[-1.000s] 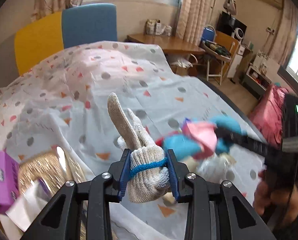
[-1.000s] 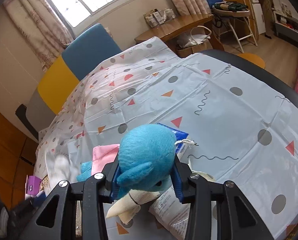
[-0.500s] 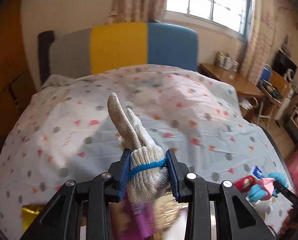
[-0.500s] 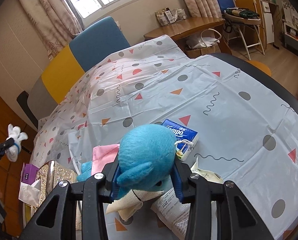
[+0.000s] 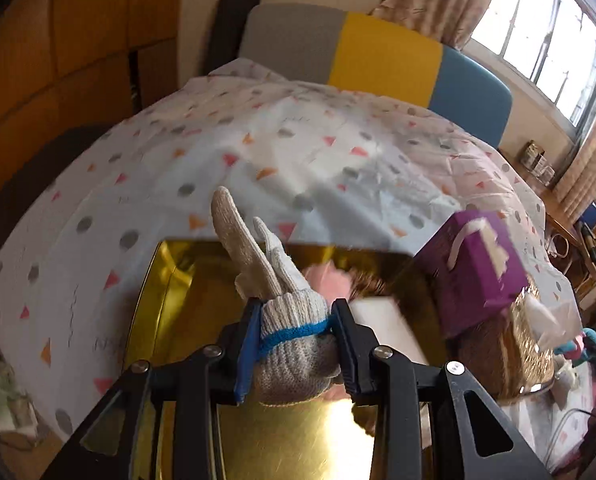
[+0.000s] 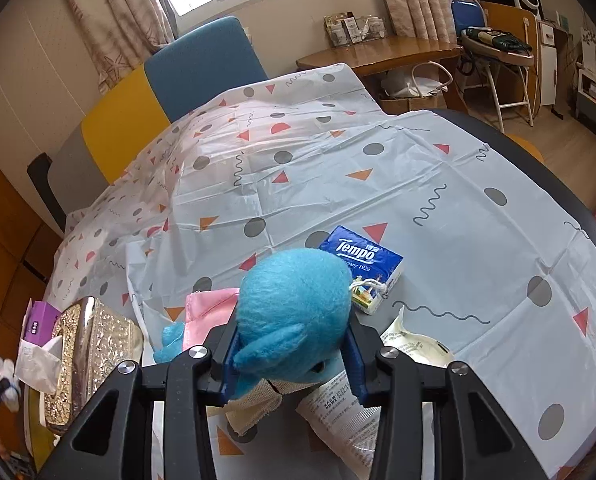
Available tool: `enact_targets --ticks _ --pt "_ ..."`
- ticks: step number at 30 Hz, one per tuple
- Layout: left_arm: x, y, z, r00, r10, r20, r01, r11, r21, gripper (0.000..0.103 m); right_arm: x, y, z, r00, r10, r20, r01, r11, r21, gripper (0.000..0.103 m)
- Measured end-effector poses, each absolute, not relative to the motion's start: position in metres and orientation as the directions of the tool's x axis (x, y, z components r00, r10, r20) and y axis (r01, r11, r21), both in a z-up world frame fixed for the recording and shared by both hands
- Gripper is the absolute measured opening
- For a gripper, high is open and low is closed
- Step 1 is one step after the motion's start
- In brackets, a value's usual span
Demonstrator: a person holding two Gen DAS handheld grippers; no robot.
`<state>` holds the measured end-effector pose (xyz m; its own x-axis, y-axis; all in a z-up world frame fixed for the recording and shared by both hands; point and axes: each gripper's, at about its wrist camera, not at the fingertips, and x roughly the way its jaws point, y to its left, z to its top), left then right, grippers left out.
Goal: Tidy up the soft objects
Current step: 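Carry the glove into the gold tray and open the left gripper, then carry the blue plush elephant into the gold tray and open the right gripper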
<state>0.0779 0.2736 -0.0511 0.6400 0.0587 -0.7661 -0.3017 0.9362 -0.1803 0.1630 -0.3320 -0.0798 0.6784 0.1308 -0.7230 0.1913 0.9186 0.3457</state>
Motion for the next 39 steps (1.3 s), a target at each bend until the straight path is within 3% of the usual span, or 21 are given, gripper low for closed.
enact_targets --ticks 10,12,16,19,30,34,39 --pt "0.09 0.275 -0.096 0.586 0.055 -0.809 -0.323 0.931 -0.17 0.039 0.168 -0.321 -0.089 0.645 0.098 -0.758 0.188 0.941 0.282 0.042" --pt "0.098 0.273 -0.098 0.582 0.075 -0.81 -0.33 0.932 -0.151 0.044 0.17 -0.319 -0.094 0.63 0.091 -0.771 0.186 0.946 0.264 0.042" --pt "0.096 0.271 -0.096 0.576 0.096 -0.812 -0.358 0.922 -0.145 0.067 0.172 -0.313 -0.097 0.612 0.078 -0.787 0.178 0.956 0.232 0.04" --pt "0.085 0.268 -0.092 0.585 0.127 -0.801 -0.371 0.92 -0.124 0.071 0.171 -0.314 -0.092 0.619 0.084 -0.781 0.185 0.951 0.249 0.04" --pt "0.037 0.237 -0.083 0.619 0.125 -0.775 -0.314 0.944 -0.099 0.071 0.213 -0.313 -0.05 0.657 0.113 -0.746 0.249 0.901 0.356 0.04" --pt "0.029 0.233 -0.082 0.618 0.129 -0.776 -0.31 0.947 -0.089 0.071 0.228 -0.273 -0.008 0.705 0.183 -0.685 0.15 0.906 0.396 0.04" --pt "0.02 0.236 -0.074 0.632 0.175 -0.755 -0.338 0.939 -0.064 0.071 0.224 -0.187 0.047 0.734 0.336 -0.59 -0.1 0.913 0.395 0.04"
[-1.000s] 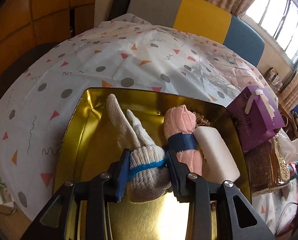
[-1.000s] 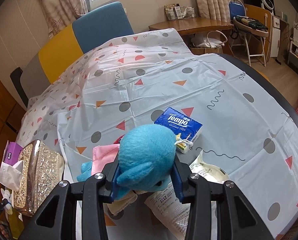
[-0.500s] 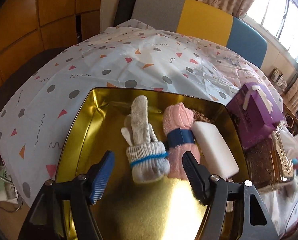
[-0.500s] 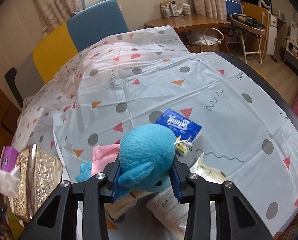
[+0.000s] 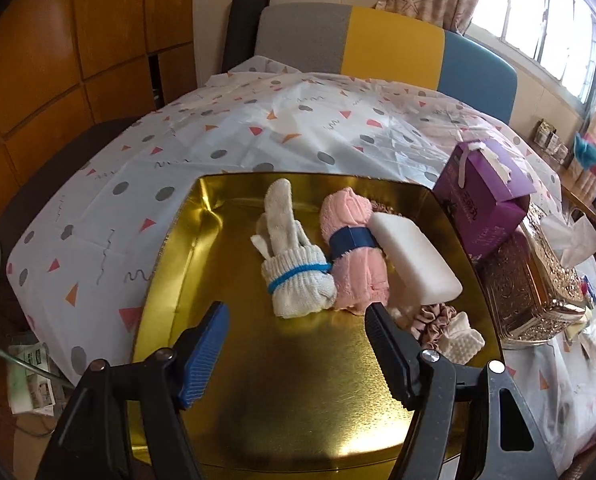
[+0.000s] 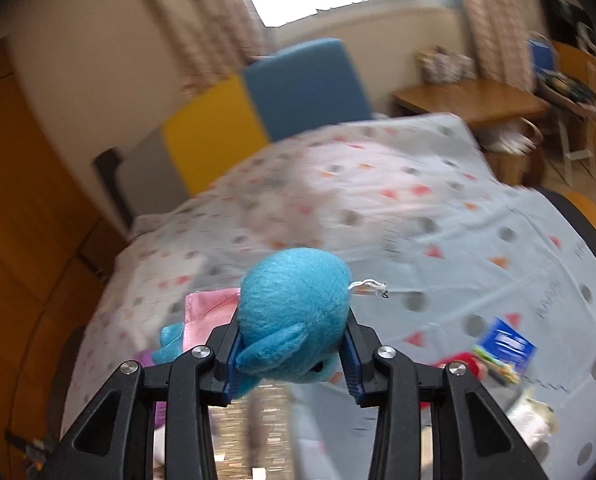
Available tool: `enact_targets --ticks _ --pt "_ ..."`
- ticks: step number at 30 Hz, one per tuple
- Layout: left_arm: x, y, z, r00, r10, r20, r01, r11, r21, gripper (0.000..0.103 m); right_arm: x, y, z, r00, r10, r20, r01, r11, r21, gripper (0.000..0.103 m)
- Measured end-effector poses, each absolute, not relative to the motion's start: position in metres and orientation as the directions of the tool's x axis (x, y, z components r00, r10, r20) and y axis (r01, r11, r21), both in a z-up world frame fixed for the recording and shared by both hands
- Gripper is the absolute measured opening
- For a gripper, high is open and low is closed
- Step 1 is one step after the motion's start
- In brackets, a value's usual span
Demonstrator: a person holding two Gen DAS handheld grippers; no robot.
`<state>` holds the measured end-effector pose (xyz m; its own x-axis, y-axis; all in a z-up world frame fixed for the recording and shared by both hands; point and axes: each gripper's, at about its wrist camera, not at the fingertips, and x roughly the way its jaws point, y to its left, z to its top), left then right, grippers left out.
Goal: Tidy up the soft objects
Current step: 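Carry the blue plush elephant into the gold tray and open the right gripper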
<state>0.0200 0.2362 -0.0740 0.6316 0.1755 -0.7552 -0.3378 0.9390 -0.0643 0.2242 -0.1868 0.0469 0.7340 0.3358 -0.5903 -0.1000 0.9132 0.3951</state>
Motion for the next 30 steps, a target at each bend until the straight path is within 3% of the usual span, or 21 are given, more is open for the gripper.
enact_targets --ticks 6,12,21,30 --pt "0.005 0.245 -0.055 0.672 0.247 -0.698 -0.383 0.923 -0.042 0.082 0.172 -0.068 0.07 0.64 0.527 -0.558 -0.444 0.847 0.292 0.04" --pt "-0.009 0.253 -0.044 0.688 0.288 -0.666 -0.413 0.91 -0.033 0.084 0.115 0.032 0.03 0.486 0.569 -0.663 -0.654 0.74 0.156 0.04" --pt "-0.02 0.256 -0.046 0.683 0.301 -0.665 -0.428 0.903 -0.031 0.088 0.085 0.1 -0.063 0.313 0.491 -0.813 -0.72 0.681 0.134 0.042" --pt "-0.019 0.249 -0.051 0.684 0.288 -0.67 -0.411 0.911 -0.027 0.088 0.091 0.108 -0.097 0.328 0.417 -0.848 -0.701 0.709 0.078 0.056"
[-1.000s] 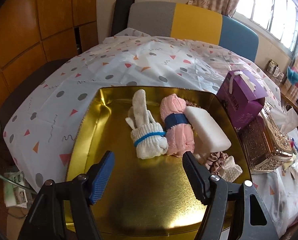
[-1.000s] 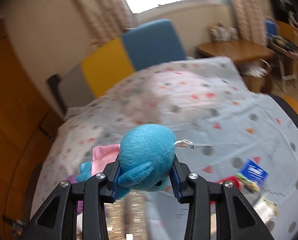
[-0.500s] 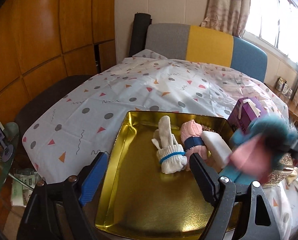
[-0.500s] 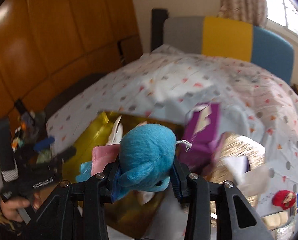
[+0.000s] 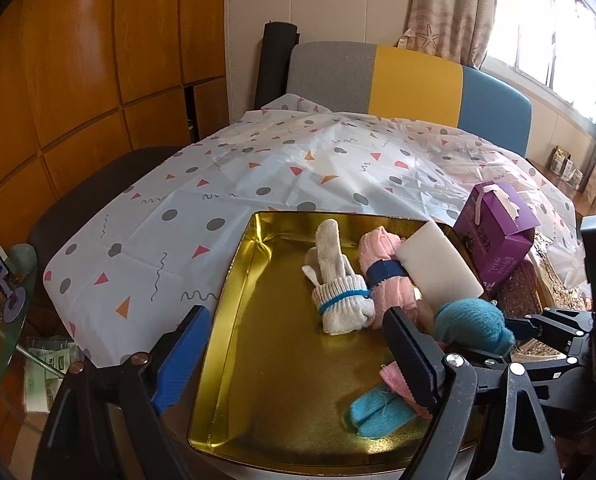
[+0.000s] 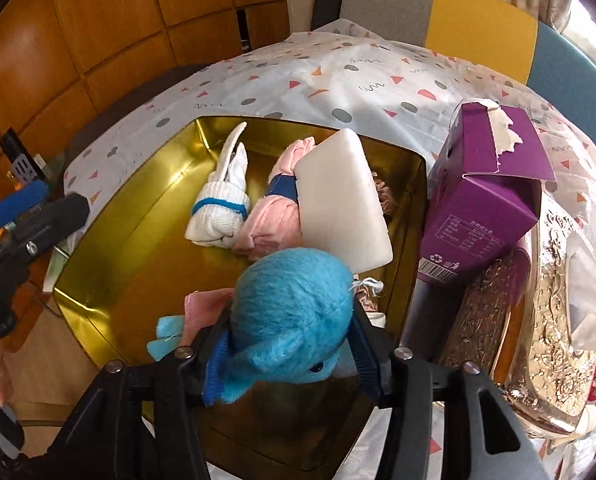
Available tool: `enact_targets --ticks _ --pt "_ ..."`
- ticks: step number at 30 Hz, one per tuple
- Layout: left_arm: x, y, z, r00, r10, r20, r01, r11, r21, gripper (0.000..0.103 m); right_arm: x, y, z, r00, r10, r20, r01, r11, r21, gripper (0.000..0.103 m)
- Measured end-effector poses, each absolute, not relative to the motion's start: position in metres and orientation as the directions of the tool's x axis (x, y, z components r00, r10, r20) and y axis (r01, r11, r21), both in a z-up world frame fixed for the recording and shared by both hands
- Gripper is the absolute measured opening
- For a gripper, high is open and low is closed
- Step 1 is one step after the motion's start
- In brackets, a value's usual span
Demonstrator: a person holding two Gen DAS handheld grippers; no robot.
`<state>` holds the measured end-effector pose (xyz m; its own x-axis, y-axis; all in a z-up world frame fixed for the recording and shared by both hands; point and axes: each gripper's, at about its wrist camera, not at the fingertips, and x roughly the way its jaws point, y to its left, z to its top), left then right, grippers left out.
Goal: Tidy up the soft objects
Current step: 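Carry the blue plush elephant into the gold tray and open the right gripper, then move both grippers back over the remaining pile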
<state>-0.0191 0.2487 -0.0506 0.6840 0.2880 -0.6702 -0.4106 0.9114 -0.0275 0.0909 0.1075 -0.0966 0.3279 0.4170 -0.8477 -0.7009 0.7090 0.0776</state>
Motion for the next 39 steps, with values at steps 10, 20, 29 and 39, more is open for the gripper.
enact_targets --ticks 10,20,29,39 --pt "-0.02 0.24 -0.05 0.684 0.293 -0.668 -0.402 0.916 -0.01 0.092 0.088 0.087 -0.071 0.367 0.471 -0.802 -0.68 0.724 0.115 0.065" --pt "-0.019 0.228 -0.046 0.694 0.278 -0.665 -0.368 0.93 0.005 0.092 0.083 0.061 -0.043 0.463 0.472 -0.75 -0.637 0.766 0.088 0.065" --pt "-0.017 0.214 -0.043 0.702 0.259 -0.663 -0.333 0.943 0.015 0.092 0.084 0.013 -0.016 0.569 0.456 -0.684 -0.563 0.823 0.08 0.065" --pt "-0.011 0.193 -0.045 0.7 0.24 -0.673 -0.284 0.958 0.046 0.092 0.101 -0.074 -0.001 0.669 0.362 -0.649 -0.385 0.916 0.114 0.065"
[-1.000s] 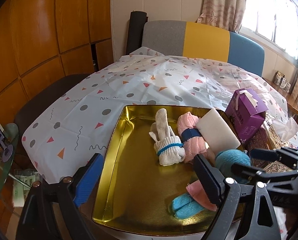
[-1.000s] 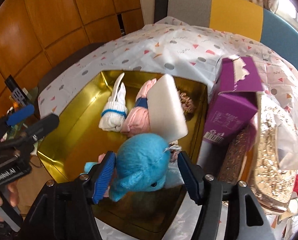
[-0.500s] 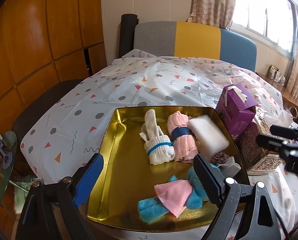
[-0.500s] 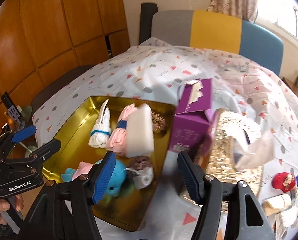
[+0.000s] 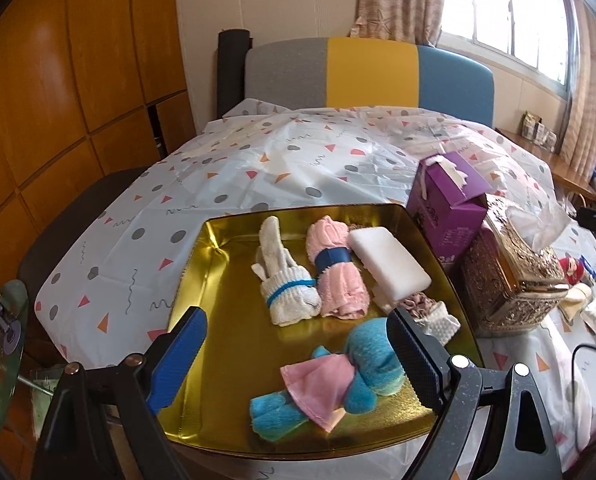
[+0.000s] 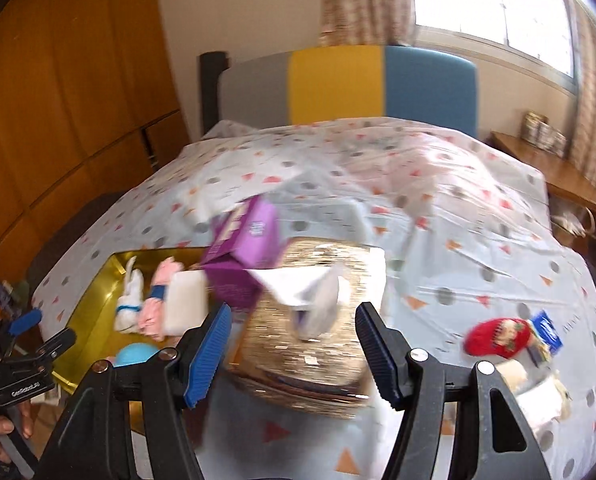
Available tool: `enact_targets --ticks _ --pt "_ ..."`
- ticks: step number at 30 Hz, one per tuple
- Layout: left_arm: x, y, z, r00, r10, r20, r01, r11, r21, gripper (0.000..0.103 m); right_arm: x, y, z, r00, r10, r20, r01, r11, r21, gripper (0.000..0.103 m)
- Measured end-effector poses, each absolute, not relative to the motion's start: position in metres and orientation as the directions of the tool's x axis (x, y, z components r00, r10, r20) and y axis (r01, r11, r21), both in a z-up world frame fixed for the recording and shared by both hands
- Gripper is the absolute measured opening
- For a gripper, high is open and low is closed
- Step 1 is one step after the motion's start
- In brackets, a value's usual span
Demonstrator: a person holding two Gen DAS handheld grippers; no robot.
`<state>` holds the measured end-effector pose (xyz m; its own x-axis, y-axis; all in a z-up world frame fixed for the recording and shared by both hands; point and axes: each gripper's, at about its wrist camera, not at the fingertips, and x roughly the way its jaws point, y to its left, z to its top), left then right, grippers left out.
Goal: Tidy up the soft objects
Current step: 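Move both grippers back over the remaining pile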
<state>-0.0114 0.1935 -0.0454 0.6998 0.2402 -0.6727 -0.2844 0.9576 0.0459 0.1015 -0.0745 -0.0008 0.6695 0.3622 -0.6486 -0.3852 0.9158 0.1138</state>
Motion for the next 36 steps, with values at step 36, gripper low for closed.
enact_targets --ticks 36 --pt "0.014 0.064 -0.025 0.759 0.053 -0.648 0.06 0.987 0.15 0.092 0.111 -0.354 -0.062 0.707 -0.06 -0.704 0.372 0.879 0.298 0.066"
